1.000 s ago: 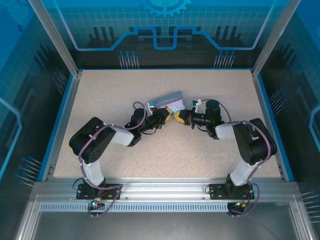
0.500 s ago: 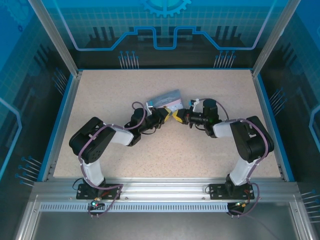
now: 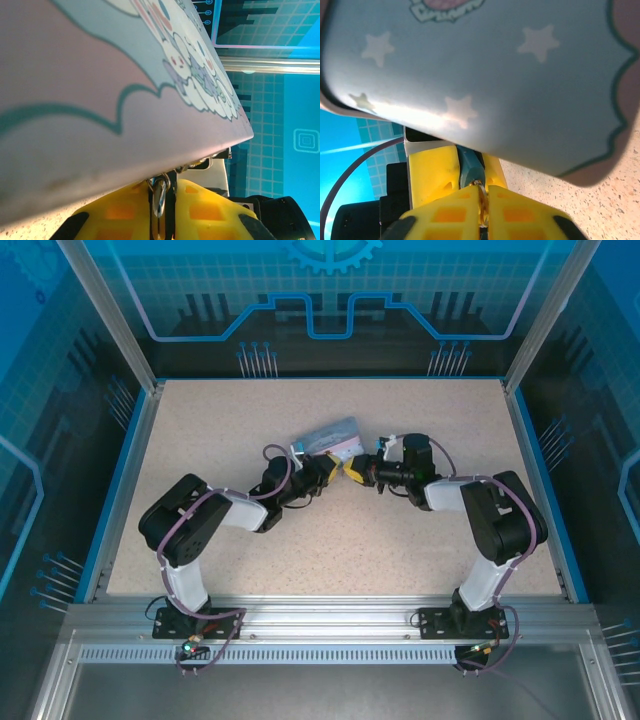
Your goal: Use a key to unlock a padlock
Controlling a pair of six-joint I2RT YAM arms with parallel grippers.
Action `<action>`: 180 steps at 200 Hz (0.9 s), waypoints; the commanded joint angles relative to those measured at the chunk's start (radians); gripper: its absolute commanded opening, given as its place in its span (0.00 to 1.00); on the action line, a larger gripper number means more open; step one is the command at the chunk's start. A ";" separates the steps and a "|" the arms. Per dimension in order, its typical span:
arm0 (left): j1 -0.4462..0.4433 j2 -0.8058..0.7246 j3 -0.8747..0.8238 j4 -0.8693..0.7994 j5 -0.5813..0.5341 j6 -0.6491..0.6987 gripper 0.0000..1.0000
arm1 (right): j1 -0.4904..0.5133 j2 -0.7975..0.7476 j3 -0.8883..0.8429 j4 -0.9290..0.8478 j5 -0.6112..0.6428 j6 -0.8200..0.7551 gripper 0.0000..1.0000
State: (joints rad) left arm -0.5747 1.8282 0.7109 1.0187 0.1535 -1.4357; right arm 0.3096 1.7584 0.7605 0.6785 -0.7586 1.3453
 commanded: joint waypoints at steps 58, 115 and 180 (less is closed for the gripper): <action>-0.029 0.011 0.021 0.031 0.084 -0.010 0.00 | 0.019 -0.041 0.019 -0.023 0.039 -0.054 0.61; -0.014 0.010 0.031 0.000 0.089 0.011 0.00 | -0.006 -0.187 -0.027 -0.258 0.025 -0.231 0.76; -0.002 0.016 0.043 -0.028 0.097 0.022 0.00 | -0.018 -0.420 0.113 -0.918 0.233 -0.784 0.76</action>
State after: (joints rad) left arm -0.5842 1.8328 0.7128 0.9886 0.2245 -1.4338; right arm 0.2916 1.3930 0.7841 0.0875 -0.6479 0.8669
